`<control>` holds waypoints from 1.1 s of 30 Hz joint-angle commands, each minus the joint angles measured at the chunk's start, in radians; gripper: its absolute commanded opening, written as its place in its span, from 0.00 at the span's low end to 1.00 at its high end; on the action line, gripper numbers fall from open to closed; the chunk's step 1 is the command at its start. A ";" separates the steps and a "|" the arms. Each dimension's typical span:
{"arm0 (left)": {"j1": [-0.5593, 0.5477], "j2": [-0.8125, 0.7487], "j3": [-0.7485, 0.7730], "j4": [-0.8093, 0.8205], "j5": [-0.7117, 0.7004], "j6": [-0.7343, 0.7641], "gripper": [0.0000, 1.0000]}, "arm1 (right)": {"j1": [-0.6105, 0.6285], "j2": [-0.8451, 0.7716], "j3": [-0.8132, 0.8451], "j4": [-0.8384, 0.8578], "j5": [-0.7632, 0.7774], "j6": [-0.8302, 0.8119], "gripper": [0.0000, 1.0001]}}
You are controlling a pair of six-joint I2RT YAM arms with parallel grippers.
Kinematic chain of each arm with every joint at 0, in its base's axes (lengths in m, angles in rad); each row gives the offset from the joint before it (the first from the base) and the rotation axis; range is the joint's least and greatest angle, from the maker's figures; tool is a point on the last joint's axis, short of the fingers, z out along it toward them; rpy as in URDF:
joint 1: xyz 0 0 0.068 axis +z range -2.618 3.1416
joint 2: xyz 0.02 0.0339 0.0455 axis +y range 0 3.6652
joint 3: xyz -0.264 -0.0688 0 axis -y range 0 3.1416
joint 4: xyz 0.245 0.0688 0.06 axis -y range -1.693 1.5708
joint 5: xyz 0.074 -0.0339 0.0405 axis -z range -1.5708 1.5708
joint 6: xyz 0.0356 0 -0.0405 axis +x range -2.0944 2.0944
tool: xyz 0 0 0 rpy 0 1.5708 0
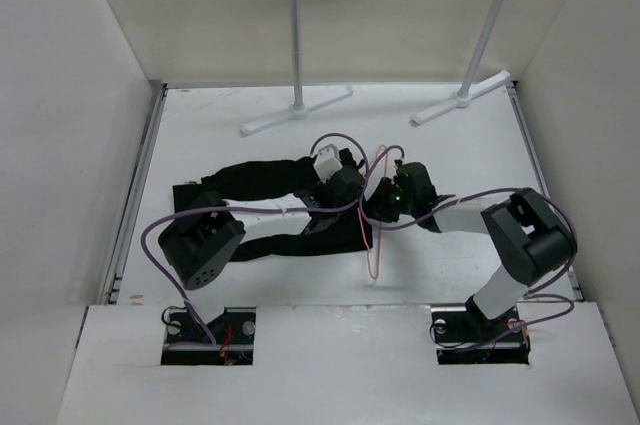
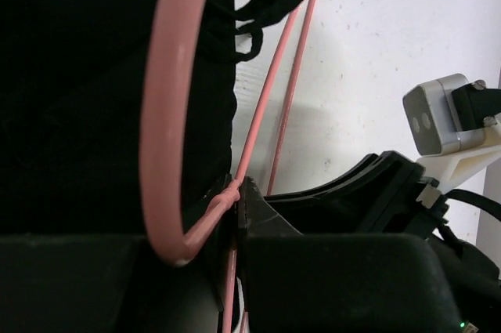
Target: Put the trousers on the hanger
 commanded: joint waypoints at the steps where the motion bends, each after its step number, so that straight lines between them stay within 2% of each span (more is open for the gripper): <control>1: 0.005 -0.059 -0.036 -0.020 -0.016 -0.001 0.01 | 0.015 0.018 -0.009 0.090 -0.023 0.061 0.22; 3: 0.019 -0.082 -0.059 -0.020 -0.019 -0.001 0.01 | 0.012 -0.034 -0.032 0.123 -0.023 0.085 0.14; 6: 0.058 -0.140 -0.108 -0.033 -0.026 0.008 0.01 | -0.007 -0.125 -0.047 0.117 -0.023 0.111 0.10; 17: 0.253 -0.459 -0.364 -0.165 -0.043 0.067 0.01 | -0.116 -0.390 -0.121 0.006 -0.034 0.142 0.07; 23: 0.315 -0.568 -0.400 -0.259 -0.050 0.156 0.01 | -0.190 -0.384 -0.182 -0.008 -0.049 0.121 0.07; 33: 0.267 -0.548 -0.299 -0.296 -0.107 0.229 0.01 | -0.184 -0.311 -0.211 0.003 -0.028 0.108 0.11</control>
